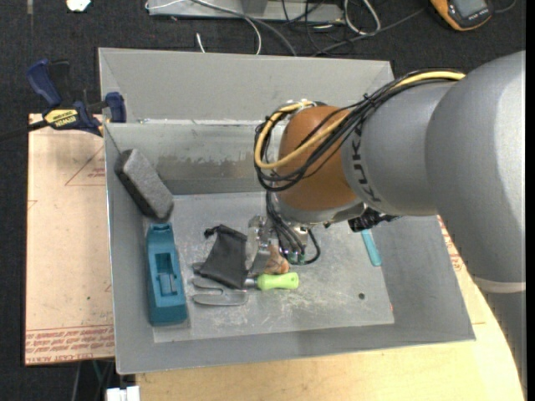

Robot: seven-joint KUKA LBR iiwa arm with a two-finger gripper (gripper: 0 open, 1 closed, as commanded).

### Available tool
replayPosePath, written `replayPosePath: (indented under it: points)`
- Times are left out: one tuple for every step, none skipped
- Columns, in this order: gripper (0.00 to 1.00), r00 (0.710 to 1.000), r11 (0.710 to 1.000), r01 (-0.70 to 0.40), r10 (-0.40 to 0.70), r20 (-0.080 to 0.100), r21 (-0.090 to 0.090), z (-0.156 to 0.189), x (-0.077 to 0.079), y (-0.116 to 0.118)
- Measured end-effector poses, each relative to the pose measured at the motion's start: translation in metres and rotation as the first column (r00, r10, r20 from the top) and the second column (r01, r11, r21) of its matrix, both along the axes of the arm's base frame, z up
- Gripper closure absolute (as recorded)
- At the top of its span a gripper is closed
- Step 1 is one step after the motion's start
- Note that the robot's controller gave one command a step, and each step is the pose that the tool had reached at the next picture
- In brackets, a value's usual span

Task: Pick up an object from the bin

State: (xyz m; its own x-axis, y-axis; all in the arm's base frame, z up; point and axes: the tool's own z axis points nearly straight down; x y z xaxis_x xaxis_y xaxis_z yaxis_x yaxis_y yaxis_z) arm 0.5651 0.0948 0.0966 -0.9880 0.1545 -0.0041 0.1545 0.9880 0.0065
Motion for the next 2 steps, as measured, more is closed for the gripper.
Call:
replayPosePath:
  points:
    - [1.00, 0.966, 0.966, 0.259, -0.259, -0.003, 0.001, -0.016, -0.005, -0.009]
    - [1.00, 0.999, 0.999, 0.050, -0.050, 0.006, 0.000, -0.012, 0.010, -0.001]
